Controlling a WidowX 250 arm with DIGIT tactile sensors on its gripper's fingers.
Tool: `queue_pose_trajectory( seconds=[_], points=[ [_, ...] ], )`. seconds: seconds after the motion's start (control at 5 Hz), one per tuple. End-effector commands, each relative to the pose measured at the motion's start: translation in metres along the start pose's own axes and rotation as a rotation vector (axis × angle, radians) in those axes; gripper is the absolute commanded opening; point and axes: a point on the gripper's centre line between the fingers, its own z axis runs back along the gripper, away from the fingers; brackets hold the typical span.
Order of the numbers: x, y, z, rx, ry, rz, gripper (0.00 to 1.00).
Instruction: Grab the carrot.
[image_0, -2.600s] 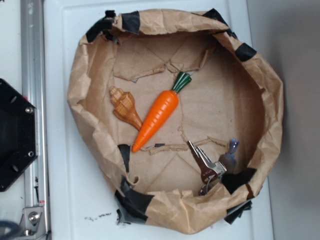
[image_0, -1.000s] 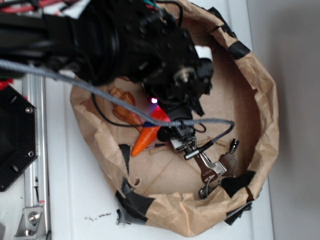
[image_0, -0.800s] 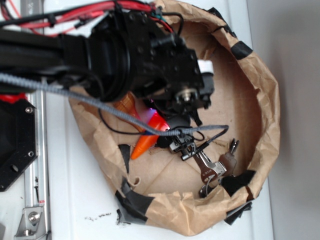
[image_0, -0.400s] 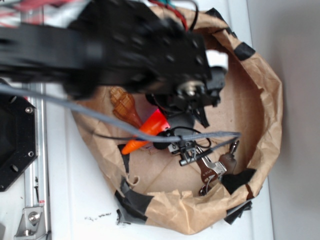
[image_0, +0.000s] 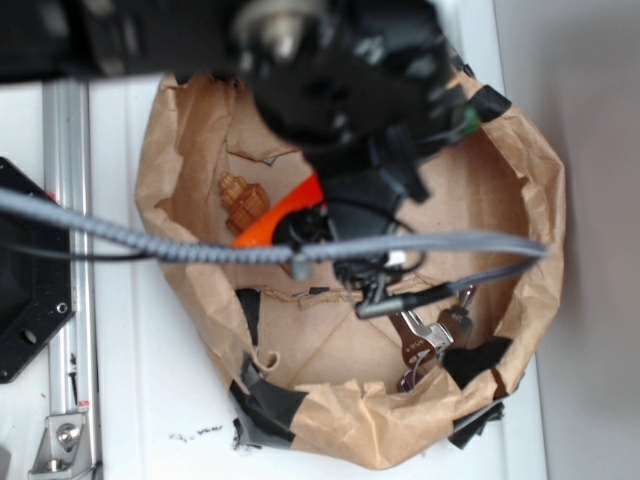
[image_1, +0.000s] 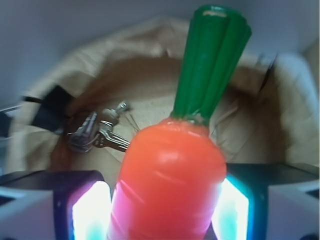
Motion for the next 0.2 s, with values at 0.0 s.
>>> queue_pose_trajectory(
  seconds=[0.0],
  points=[
    [0.0033, -0.0082, 0.038, 0.073, -0.019, -0.039, 0.0]
  ],
)
